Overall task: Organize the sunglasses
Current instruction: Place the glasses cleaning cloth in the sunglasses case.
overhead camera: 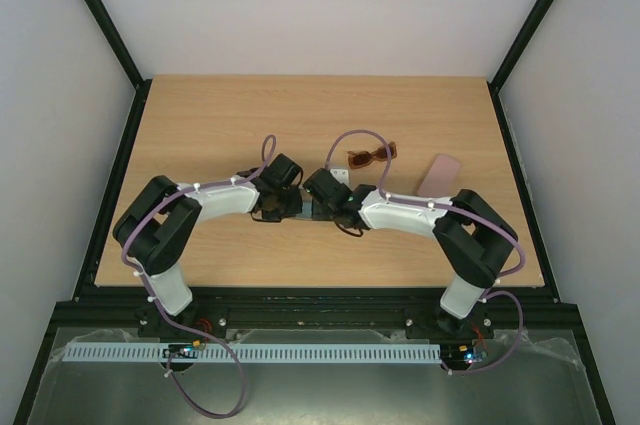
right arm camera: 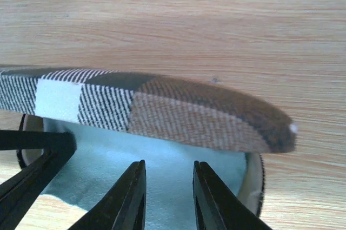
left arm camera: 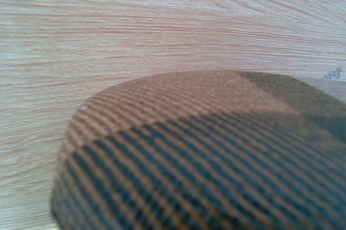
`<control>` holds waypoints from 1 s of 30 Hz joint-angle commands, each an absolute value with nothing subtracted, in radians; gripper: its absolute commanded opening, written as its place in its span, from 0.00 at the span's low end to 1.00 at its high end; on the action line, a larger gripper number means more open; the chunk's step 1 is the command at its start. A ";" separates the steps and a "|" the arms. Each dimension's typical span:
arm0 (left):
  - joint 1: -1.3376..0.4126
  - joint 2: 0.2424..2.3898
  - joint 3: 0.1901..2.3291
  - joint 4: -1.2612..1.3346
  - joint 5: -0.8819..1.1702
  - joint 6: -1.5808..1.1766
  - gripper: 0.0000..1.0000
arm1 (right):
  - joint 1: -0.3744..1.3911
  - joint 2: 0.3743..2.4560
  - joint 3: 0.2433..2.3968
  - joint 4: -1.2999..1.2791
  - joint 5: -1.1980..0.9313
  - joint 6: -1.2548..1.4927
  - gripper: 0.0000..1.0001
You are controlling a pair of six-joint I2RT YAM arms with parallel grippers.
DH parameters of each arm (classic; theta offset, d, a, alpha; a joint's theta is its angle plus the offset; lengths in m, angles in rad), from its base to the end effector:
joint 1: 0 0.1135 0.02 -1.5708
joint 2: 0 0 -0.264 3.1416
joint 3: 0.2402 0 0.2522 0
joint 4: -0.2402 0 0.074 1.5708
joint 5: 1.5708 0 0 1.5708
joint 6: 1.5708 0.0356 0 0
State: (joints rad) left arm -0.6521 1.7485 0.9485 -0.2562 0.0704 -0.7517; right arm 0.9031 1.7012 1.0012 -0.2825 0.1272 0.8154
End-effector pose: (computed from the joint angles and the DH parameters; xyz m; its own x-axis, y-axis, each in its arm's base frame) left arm 0.2642 -0.2048 0.1441 -0.9376 -0.1411 -0.3177 -0.0101 0.9246 -0.3808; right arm 0.2147 0.2650 0.1724 -0.8884 0.0395 -0.4573 -0.1291 0.9345 0.3317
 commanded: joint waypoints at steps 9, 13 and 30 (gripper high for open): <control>-0.646 1.780 0.945 -0.315 0.023 -0.751 0.04 | 0.902 1.760 1.016 -0.306 0.037 0.829 0.24; -0.646 1.778 0.941 -0.314 0.019 -0.753 0.04 | 0.902 1.779 1.004 -0.345 0.054 0.824 0.23; -0.646 1.721 0.970 -0.345 0.027 -0.714 0.05 | 0.901 1.783 0.997 -0.354 0.097 0.811 0.20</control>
